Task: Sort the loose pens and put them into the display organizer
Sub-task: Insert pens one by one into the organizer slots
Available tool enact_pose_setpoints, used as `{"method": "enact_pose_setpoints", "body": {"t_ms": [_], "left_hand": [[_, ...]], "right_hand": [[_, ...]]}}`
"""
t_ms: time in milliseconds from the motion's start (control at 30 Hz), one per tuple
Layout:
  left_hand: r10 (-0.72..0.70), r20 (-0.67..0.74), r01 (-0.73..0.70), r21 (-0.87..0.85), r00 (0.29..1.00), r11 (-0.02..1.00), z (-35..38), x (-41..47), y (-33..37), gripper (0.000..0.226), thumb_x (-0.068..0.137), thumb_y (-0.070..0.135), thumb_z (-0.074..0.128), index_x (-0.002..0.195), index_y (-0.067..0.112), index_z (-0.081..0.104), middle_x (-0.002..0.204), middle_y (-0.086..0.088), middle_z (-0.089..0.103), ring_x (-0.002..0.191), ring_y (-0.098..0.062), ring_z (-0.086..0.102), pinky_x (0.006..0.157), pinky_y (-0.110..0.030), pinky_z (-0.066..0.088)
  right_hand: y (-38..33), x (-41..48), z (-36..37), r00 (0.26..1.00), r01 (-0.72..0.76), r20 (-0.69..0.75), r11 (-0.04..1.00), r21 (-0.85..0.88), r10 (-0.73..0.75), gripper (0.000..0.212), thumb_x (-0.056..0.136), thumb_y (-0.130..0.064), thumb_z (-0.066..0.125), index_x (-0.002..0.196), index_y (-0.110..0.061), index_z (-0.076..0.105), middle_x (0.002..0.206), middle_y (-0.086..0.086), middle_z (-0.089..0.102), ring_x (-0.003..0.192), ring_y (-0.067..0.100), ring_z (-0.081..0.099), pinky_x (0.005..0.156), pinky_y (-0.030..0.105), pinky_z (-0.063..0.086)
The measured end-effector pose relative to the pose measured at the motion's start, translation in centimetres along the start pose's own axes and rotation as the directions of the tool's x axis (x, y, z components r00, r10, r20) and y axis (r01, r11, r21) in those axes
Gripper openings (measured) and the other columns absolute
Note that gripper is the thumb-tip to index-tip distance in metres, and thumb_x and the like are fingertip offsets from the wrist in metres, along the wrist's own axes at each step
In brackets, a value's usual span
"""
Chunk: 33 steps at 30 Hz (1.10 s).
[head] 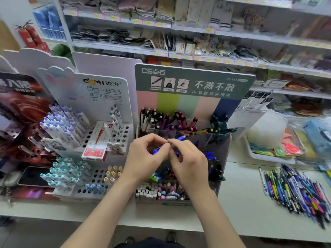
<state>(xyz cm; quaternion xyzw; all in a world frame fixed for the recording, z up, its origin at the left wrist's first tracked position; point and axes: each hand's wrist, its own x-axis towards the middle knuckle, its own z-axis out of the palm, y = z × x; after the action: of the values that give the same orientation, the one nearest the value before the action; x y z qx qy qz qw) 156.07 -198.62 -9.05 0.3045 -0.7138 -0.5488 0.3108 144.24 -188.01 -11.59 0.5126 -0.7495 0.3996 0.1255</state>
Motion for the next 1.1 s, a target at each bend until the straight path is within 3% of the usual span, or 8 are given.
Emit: {"method": "enact_pose_setpoints", "body": {"t_ms": [133,267,367,500,633,733,833,1100], "left_hand": [[0.031,0.078,-0.023,-0.103,0.996,0.994,1.4,-0.5,0.3,0.034,0.107,0.032,0.048,0.104,0.02,0.079,0.079,-0.004,0.074,0.063,-0.02,0.062,0.058,-0.023,0.046],[-0.031,-0.012,0.032,0.065,0.999,0.997,3.1,-0.3,-0.8,0.021,0.105,0.018,0.06,0.1,0.03,0.077,0.083,0.003,0.075,0.07,-0.018,0.066,0.059,-0.028,0.053],[-0.041,0.018,0.039,0.106,0.999,0.994,4.2,-0.6,-1.4,0.02,0.1,0.012,0.066,0.1,0.03,0.074,0.084,0.008,0.073,0.075,-0.01,0.065,0.065,-0.018,0.048],[0.058,0.088,-0.072,0.169,0.994,0.983,5.6,-1.3,-2.0,0.025,0.096,0.007,0.067,0.112,0.026,0.069,0.102,0.01,0.069,0.092,-0.009,0.065,0.078,-0.017,0.051],[0.101,0.138,-0.129,0.218,0.985,0.967,6.4,-1.8,-2.3,0.032,0.097,0.007,0.065,0.122,0.026,0.063,0.11,0.009,0.063,0.097,-0.009,0.062,0.084,-0.018,0.05],[0.1,0.144,-0.132,0.237,0.985,0.962,6.9,-2.1,-2.8,0.034,0.096,0.004,0.063,0.122,0.026,0.062,0.112,0.009,0.06,0.093,-0.009,0.061,0.083,-0.013,0.045],[0.067,0.123,-0.094,0.224,0.99,0.97,7.5,-2.4,-3.3,0.037,0.096,0.002,0.063,0.124,0.026,0.059,0.112,0.006,0.058,0.09,-0.011,0.059,0.082,-0.016,0.045],[0.105,0.063,-0.116,0.219,0.992,0.969,8.5,-3.5,-3.7,0.036,0.094,-0.002,0.061,0.121,0.022,0.061,0.114,0.005,0.055,0.085,-0.013,0.06,0.08,-0.03,0.052]], "right_hand": [[1.4,-0.8,-1.9,0.968,-0.204,-0.134,0.976,0.077,0.213,0.015,0.099,-0.011,0.072,0.113,-0.015,0.074,0.098,-0.005,0.07,0.082,0.009,0.065,0.074,0.019,0.05],[3.6,-1.2,-3.9,0.736,-0.568,-0.238,0.769,0.292,0.634,0.015,0.105,-0.013,0.058,0.105,-0.025,0.068,0.074,-0.005,0.067,0.065,0.011,0.06,0.062,0.02,0.044],[5.6,-1.9,-4.2,0.778,-0.571,-0.211,0.806,0.155,0.592,0.019,0.11,-0.021,0.054,0.1,-0.017,0.069,0.082,-0.002,0.064,0.075,0.012,0.058,0.069,0.021,0.047],[7.5,-2.1,-2.3,0.841,-0.541,-0.052,0.837,-0.086,0.538,0.011,0.099,-0.025,0.069,0.099,-0.015,0.074,0.104,-0.001,0.056,0.091,0.019,0.058,0.085,0.044,0.054],[7.3,-2.2,-2.6,0.823,-0.566,-0.066,0.825,-0.01,0.564,0.038,0.093,-0.013,0.072,0.127,-0.024,0.058,0.115,-0.001,0.063,0.099,0.015,0.06,0.087,0.03,0.052],[6.4,-2.6,-2.2,0.84,-0.536,0.013,0.832,-0.145,0.543,0.045,0.098,-0.004,0.059,0.142,-0.012,0.054,0.134,0.008,0.057,0.115,0.021,0.057,0.099,0.033,0.049],[5.6,-2.8,-1.7,0.867,-0.448,0.189,0.887,-0.108,0.461,0.055,0.094,0.005,0.054,0.147,-0.006,0.052,0.142,0.01,0.056,0.131,0.026,0.054,0.111,0.039,0.047],[6.3,-4.0,-2.9,0.846,-0.516,0.146,0.856,-0.019,0.513,0.065,0.092,0.009,0.051,0.151,-0.017,0.051,0.146,-0.001,0.058,0.135,0.015,0.052,0.112,0.022,0.041]]}}
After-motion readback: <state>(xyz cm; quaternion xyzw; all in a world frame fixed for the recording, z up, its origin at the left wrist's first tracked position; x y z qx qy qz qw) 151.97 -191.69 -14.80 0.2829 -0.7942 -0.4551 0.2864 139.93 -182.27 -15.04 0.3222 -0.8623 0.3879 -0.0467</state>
